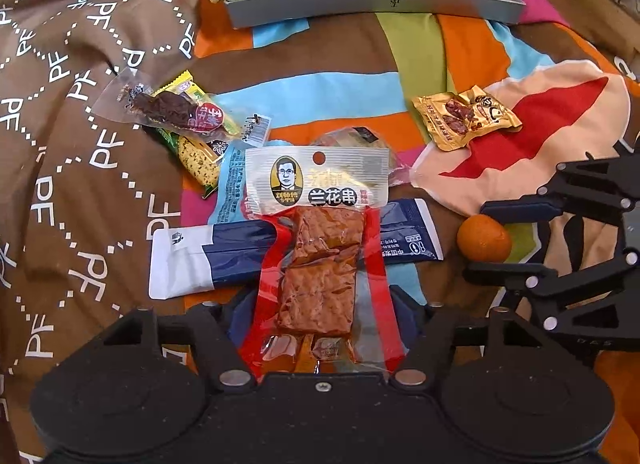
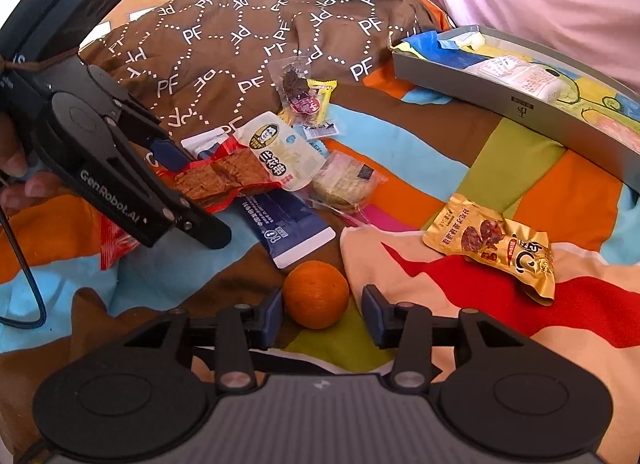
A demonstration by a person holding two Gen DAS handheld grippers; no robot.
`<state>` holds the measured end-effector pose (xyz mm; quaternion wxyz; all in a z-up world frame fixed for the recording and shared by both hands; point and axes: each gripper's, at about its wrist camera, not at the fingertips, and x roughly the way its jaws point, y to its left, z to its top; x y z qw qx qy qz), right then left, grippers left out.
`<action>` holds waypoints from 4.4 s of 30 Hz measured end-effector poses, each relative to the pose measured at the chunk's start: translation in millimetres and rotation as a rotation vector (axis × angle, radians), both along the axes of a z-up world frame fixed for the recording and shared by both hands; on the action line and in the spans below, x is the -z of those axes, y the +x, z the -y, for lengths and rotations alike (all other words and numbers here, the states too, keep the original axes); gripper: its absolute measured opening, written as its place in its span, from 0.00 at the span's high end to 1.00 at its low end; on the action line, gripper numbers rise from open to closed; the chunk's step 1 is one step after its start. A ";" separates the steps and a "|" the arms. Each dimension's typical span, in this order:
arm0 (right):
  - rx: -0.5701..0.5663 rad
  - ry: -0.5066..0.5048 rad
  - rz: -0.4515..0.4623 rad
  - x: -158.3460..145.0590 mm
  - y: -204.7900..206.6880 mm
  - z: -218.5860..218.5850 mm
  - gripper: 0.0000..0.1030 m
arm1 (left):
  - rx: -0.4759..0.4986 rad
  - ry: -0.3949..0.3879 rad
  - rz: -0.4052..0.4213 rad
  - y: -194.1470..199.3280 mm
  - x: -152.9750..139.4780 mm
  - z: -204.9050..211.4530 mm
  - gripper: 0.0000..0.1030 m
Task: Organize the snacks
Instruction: 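Lift and carry the red packet and the orange toward the grey tray, then lower both snacks into the tray and open both tools, then withdraw both tools from the tray toward the remaining snacks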
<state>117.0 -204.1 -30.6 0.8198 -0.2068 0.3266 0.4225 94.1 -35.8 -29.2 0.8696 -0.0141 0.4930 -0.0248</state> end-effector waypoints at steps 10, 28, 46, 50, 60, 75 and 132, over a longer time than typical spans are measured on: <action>-0.039 -0.018 0.046 2.4 -11.6 -4.5 0.64 | -0.042 -0.097 -0.007 -4.1 -5.0 -4.8 0.39; -0.024 -0.033 0.065 -2.1 -15.3 3.6 0.64 | 0.014 -0.131 0.026 -3.1 -5.5 -0.6 0.52; 0.097 0.050 0.167 -26.6 5.0 20.8 0.64 | -0.044 -0.202 0.203 23.4 -40.9 5.8 0.52; 0.165 0.099 0.174 -38.9 24.5 25.9 0.63 | -0.076 -0.197 0.281 42.1 -54.1 6.3 0.52; 0.343 0.207 0.298 -67.5 84.7 30.8 0.63 | -0.197 -0.167 0.454 104.3 -86.2 -6.0 0.52; 0.581 0.255 0.395 -67.0 175.3 12.2 0.63 | -0.354 -0.126 0.525 206.5 -100.1 -17.5 0.52; 0.475 0.345 0.456 -91.9 87.6 33.5 0.00 | -0.244 0.020 0.480 126.9 -92.9 -22.6 0.05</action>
